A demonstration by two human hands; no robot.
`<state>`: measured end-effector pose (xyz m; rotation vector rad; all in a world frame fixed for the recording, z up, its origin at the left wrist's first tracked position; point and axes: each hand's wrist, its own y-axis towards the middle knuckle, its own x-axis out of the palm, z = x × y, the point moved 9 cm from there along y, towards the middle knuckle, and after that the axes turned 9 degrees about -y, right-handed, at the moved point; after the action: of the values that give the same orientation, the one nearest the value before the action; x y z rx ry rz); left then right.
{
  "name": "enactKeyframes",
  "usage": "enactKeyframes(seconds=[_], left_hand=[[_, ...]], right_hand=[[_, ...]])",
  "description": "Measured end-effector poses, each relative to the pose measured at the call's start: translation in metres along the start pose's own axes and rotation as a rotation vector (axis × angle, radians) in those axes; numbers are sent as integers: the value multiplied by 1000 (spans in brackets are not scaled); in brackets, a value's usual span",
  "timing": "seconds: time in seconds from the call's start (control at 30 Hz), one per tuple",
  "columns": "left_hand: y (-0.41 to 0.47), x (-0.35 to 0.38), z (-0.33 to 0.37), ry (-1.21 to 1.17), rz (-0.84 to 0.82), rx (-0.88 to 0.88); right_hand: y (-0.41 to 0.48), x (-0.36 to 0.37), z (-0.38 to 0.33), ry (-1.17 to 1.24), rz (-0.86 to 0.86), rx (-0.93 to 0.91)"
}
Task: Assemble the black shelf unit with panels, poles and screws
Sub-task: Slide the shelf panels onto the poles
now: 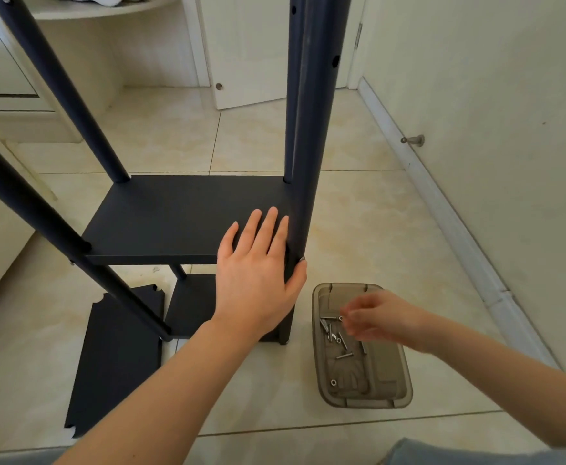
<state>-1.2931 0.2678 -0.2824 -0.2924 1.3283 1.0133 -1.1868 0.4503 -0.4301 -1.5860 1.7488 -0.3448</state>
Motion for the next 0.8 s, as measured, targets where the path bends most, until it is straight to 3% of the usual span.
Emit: enactKeyframes(seconds=[0.33,0.43,0.8], left_hand=[[0,3,1,45,-43,-15],[1,3,1,37,-31,-17],[1,3,3,32,-1,-32]], right_hand=[[62,45,81,-586,14,6],[76,65,101,-751,-64,19],[90,90,113,-1019,-143,-125]])
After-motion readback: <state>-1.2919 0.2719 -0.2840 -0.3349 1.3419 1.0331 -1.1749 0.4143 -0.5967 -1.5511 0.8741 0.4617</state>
